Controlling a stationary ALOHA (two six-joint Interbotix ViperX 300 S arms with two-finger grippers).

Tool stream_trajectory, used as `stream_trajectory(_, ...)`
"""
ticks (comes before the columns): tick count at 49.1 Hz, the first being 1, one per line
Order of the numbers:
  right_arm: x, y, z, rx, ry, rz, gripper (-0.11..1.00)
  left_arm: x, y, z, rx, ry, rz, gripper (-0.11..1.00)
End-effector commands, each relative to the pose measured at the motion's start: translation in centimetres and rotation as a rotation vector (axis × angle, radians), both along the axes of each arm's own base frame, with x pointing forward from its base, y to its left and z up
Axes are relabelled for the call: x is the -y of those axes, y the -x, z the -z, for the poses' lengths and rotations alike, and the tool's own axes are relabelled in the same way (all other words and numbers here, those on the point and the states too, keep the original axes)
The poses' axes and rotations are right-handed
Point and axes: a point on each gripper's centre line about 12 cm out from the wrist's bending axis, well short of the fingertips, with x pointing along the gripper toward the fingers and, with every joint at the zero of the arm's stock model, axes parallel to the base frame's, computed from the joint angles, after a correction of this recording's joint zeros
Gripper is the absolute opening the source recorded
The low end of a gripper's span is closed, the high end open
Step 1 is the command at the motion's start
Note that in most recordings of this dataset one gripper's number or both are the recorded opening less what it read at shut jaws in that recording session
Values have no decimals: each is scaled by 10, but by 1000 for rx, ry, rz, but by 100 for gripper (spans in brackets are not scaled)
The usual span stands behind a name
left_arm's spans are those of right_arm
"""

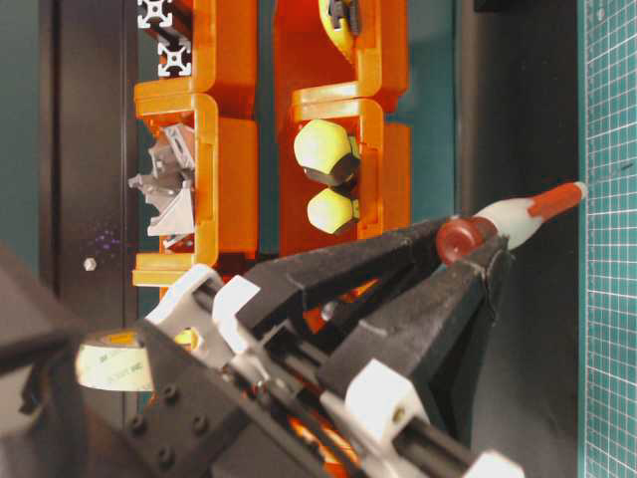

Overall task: Pick red screwdriver from container rack with left arm.
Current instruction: 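Lower the held screwdriver onto the green mat with the left gripper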

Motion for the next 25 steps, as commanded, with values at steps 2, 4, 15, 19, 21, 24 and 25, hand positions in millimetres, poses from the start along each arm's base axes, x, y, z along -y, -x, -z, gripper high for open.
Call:
stream_trajectory(2, 0, -1, -13, 24, -4, 1, 0, -2, -2, -12, 35, 18, 2, 25)
stream_trajectory(4, 0, -1, -13, 23, -4, 1, 0, -3, -2, -12, 35, 20, 1, 25)
stream_trajectory(15, 1, -1, -13, 23, -2, 4, 0, -2, -2, -5, 26, 31, -8, 43)
stream_trajectory(19, 1, -1, -12, 20, -2, 7, 0, -1, -2, -4, 33, 59, -18, 68)
stream_trajectory(21, 1, -1, -12, 17, -2, 6, 0, -1, -2, -3, 38, 79, -28, 77)
stream_trajectory(24, 1, -1, -11, 11, -1, 6, 0, 0, -1, -2, 46, 113, -48, 83)
stream_trajectory(25, 1, -1, -11, 8, -2, 5, 0, 0, -1, -2, 51, 125, -57, 83)
